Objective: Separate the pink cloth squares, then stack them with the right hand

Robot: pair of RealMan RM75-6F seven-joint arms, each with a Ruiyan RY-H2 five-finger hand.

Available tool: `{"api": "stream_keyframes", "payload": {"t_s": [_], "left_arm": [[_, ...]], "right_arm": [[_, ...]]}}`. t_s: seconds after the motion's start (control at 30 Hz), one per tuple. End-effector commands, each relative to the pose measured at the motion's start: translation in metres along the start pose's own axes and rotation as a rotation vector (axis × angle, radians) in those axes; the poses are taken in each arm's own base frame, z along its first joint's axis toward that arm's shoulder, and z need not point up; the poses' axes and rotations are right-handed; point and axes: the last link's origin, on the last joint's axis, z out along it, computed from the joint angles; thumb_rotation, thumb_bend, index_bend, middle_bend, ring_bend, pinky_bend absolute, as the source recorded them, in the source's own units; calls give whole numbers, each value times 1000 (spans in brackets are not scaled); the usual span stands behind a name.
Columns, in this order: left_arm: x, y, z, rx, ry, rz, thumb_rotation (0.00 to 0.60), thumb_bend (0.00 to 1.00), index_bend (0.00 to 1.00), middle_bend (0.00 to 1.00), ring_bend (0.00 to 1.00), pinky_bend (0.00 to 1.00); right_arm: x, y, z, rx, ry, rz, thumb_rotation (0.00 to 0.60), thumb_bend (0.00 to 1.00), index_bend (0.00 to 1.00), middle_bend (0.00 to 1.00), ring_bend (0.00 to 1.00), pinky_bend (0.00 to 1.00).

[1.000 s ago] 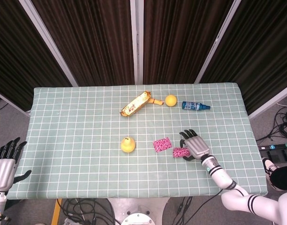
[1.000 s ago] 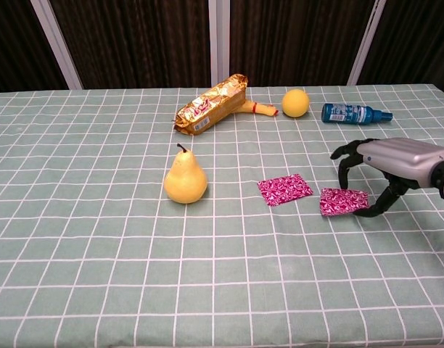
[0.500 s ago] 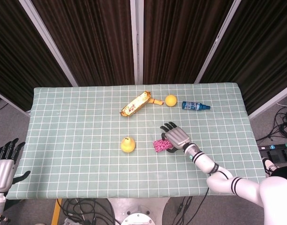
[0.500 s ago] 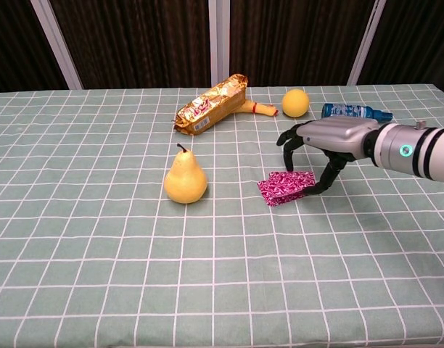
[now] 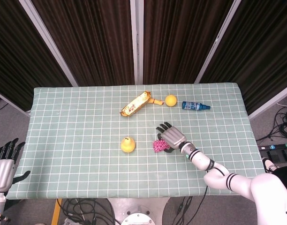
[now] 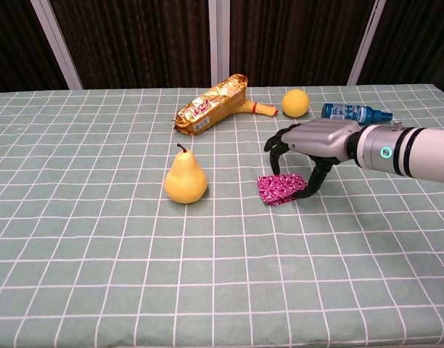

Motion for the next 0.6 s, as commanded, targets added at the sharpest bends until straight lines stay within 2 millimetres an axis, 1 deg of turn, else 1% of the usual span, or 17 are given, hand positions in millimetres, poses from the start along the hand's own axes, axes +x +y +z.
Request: {"api": "stream_keyframes", "payload": {"t_s": [0.03, 0.3, 0.6], "left_arm": [[0, 0, 0, 1, 0, 0, 600, 4, 180, 156, 108, 161], [1, 1, -1, 2, 1, 1, 600, 4, 180, 156, 108, 161], [1, 2, 0, -1, 2, 3, 600, 4, 180, 156, 108, 161]], "right_arm": [[-1, 0, 0, 7, -6, -12, 492, 162, 365, 90, 0, 0], [0, 2, 1, 16, 0, -51, 501, 163, 340, 88, 0, 0], [-3, 6, -1, 12, -3, -68, 493, 166, 306, 84, 0, 0]]}}
